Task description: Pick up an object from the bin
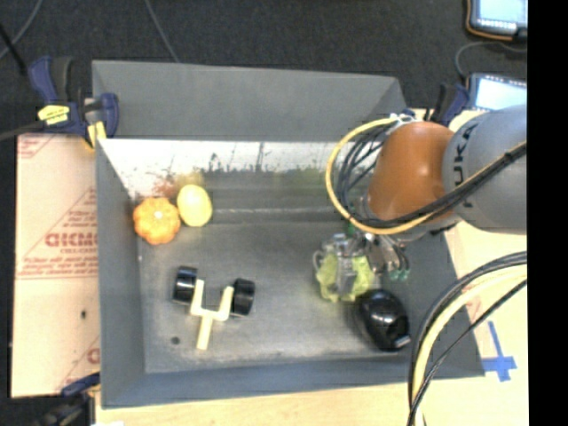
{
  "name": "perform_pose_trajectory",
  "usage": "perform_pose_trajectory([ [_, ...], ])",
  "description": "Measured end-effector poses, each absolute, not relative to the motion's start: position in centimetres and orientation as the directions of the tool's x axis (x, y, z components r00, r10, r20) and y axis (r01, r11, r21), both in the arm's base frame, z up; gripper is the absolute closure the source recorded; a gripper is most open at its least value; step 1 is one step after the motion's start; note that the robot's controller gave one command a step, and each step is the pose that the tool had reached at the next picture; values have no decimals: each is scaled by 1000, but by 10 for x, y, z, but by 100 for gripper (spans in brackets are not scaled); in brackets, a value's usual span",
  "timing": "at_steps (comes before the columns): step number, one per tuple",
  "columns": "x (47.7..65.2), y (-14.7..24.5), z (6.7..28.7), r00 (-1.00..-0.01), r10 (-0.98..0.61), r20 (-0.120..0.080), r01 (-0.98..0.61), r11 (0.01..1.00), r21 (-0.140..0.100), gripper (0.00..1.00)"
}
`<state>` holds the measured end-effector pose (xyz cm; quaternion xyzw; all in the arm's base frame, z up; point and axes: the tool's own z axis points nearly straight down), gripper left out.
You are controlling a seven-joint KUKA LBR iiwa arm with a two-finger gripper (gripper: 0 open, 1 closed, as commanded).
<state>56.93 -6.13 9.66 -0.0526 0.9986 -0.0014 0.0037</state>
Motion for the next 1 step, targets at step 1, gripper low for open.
perform_pose_trajectory([
  [1,586,-58,198,-996,-88,-11,-88,996,-4,100],
])
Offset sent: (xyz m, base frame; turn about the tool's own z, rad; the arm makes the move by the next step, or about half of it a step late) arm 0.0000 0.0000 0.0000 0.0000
